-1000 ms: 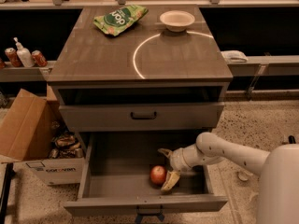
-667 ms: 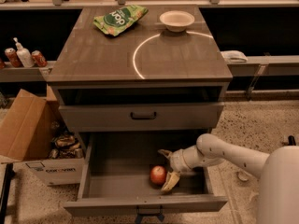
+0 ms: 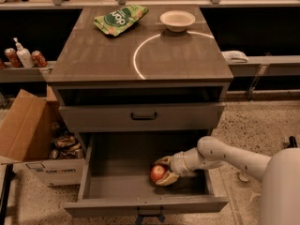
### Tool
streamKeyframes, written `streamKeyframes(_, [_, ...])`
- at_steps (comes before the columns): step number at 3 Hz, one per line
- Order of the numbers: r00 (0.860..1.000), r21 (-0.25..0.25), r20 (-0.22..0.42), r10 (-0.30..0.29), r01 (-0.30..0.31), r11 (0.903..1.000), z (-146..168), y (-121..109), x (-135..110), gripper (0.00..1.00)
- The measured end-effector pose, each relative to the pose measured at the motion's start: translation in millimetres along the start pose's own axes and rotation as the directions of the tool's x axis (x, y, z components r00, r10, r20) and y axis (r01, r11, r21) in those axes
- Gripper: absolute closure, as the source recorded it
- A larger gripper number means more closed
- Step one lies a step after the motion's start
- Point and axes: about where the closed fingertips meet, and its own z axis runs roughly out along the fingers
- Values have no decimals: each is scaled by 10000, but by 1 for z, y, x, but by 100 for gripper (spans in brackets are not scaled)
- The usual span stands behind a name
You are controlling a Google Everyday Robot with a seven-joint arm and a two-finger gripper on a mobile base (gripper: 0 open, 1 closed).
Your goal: Pick apple from middle drawer and place on counter
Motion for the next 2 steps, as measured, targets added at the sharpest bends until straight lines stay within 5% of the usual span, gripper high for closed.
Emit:
streamKeyframes(1, [10000,-73,-22,65,-65,10000,2,2,4,64])
streamKeyframes(2, [9980,-239,395,-489,498,9985,-22,2,-17,89])
